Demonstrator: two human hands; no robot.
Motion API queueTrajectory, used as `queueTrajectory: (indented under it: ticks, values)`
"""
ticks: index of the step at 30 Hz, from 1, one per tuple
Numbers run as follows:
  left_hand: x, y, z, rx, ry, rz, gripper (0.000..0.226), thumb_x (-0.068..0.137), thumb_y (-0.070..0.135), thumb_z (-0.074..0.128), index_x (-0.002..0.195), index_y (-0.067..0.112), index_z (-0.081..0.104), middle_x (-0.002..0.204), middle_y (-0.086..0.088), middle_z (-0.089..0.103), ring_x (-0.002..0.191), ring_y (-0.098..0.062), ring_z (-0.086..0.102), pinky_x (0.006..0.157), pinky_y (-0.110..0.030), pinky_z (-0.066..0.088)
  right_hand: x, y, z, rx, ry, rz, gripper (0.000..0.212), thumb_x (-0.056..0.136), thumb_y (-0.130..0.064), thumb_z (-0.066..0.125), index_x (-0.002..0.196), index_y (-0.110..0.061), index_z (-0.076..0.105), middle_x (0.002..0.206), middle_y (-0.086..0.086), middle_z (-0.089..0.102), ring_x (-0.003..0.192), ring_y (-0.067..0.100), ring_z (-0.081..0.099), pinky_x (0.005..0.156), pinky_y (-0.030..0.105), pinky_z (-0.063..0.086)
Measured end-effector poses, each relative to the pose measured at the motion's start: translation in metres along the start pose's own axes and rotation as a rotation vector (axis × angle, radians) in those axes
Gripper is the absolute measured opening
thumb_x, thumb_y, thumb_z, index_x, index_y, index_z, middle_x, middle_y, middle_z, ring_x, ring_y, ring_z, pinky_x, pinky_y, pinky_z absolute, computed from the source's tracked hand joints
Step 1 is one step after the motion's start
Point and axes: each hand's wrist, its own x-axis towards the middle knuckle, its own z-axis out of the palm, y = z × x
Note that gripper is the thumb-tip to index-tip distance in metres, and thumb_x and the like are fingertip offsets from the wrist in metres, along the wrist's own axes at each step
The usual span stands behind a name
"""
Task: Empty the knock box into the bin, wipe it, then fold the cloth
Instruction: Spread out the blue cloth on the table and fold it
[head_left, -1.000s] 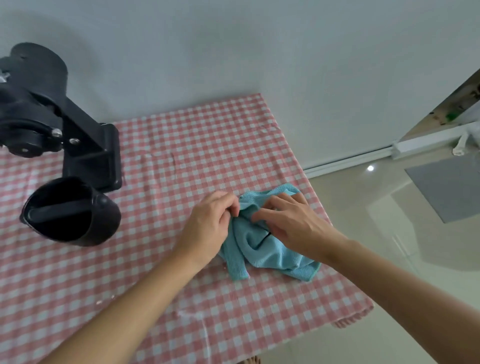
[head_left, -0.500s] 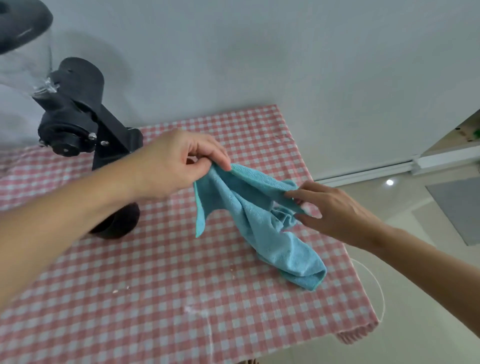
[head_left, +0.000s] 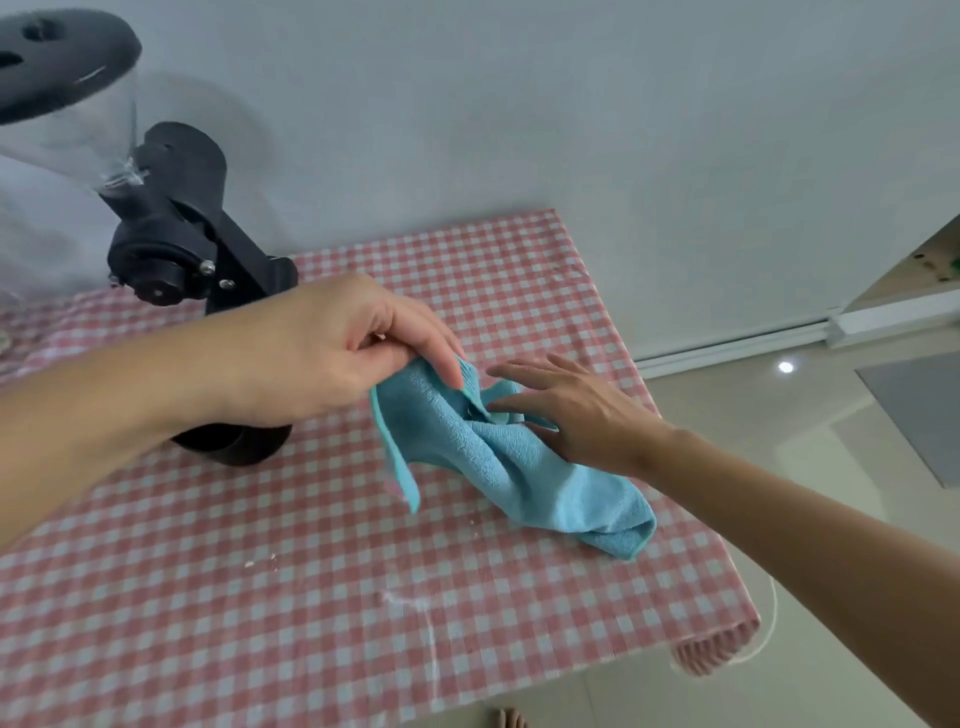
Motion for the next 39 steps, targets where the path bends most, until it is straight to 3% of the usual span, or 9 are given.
queueTrajectory:
  ticks: [4,10,13,17,23,27,31,34,39]
  values:
    - [-0.016,-0.002,-0.001,-0.029,0.020,-0.001,0.045,0.102,0.002,0.051,0.101,0.037,0.080,0.116,0.028,0.072,0.117,0.009,0.063,0.110,-0.024,0.046,-0.012,-0.023,-0.006,0.140,0.199,0.056,0.023,0.094,-0.042,0.060,0.112,-0.029,0.052,0.141,-0.007,0.056,0.111,0.020,0.064,0.086,0.038,0.057]
    - [-0.030,0.012,0.000,-0.123,0.138,0.079,0.032,0.104,0.013,0.049,0.114,0.034,0.071,0.106,0.011,0.077,0.103,-0.005,0.072,0.096,-0.032,0.057,-0.002,-0.059,-0.006,0.374,0.177,0.186,0.057,0.088,-0.049,0.064,0.135,-0.032,0.038,0.139,-0.016,0.060,0.095,-0.002,0.057,0.070,0.006,0.039]
    - [-0.031,0.013,-0.021,-0.108,0.282,0.087,0.028,0.106,0.020,0.051,0.123,0.039,0.064,0.082,-0.010,0.075,0.066,-0.014,0.066,0.071,-0.020,0.056,0.001,-0.058,-0.024,0.309,0.310,0.246,0.025,0.096,-0.029,0.060,0.120,-0.021,0.063,0.111,-0.011,0.074,0.093,0.012,0.069,0.072,0.008,0.040]
    - [-0.024,0.005,-0.061,0.048,0.477,-0.025,0.022,0.105,0.025,0.055,0.119,0.031,0.071,0.087,-0.005,0.077,0.076,-0.012,0.068,0.089,-0.032,0.054,0.000,-0.036,-0.076,0.220,0.527,0.273,0.022,0.092,0.004,0.060,0.104,-0.010,0.072,0.087,-0.008,0.070,0.085,0.016,0.074,0.081,0.014,0.048]
    - [0.001,-0.003,-0.107,0.361,0.591,-0.037,0.025,0.105,0.024,0.056,0.121,0.017,0.073,0.103,-0.004,0.076,0.090,-0.014,0.066,0.085,-0.016,0.041,0.032,0.003,-0.183,-0.081,0.602,0.284,0.029,0.093,-0.012,0.054,0.109,-0.011,0.078,0.093,0.013,0.079,0.084,0.028,0.074,0.075,0.011,0.036]
    - [0.016,0.005,-0.142,0.338,0.649,0.042,0.026,0.105,0.019,0.053,0.122,0.014,0.072,0.103,0.001,0.073,0.082,-0.013,0.072,0.068,0.000,0.047,0.057,0.012,-0.244,-0.096,0.605,0.283,0.033,0.094,-0.014,0.050,0.111,-0.019,0.078,0.090,0.002,0.073,0.081,0.008,0.059,0.075,-0.001,0.032]
    - [0.013,0.010,-0.163,0.361,0.705,0.205,0.029,0.103,0.019,0.055,0.126,0.013,0.072,0.115,0.007,0.072,0.089,0.028,0.061,0.092,0.002,0.044,0.057,0.013,-0.286,-0.090,0.504,0.277,0.031,0.097,-0.014,0.051,0.112,-0.024,0.076,0.090,-0.002,0.072,0.079,0.002,0.056,0.073,0.002,0.038]
    - [0.000,0.006,-0.150,0.523,0.685,0.323,0.028,0.102,0.020,0.061,0.128,0.014,0.071,0.116,0.008,0.069,0.089,0.037,0.051,0.088,0.009,0.039,0.037,0.011,-0.289,-0.050,0.422,0.292,0.030,0.098,-0.014,0.056,0.114,-0.031,0.074,0.086,-0.003,0.074,0.069,-0.005,0.058,0.060,0.000,0.039]
    - [-0.032,-0.034,-0.055,0.640,0.513,0.436,0.051,0.096,0.009,0.070,0.143,0.020,0.057,0.065,-0.003,0.071,0.039,-0.008,0.047,0.046,-0.018,0.047,-0.008,0.003,-0.208,0.065,0.366,0.231,0.048,0.100,-0.011,0.061,0.141,-0.036,0.055,0.095,-0.015,0.077,0.090,-0.022,0.064,0.084,0.001,0.043]
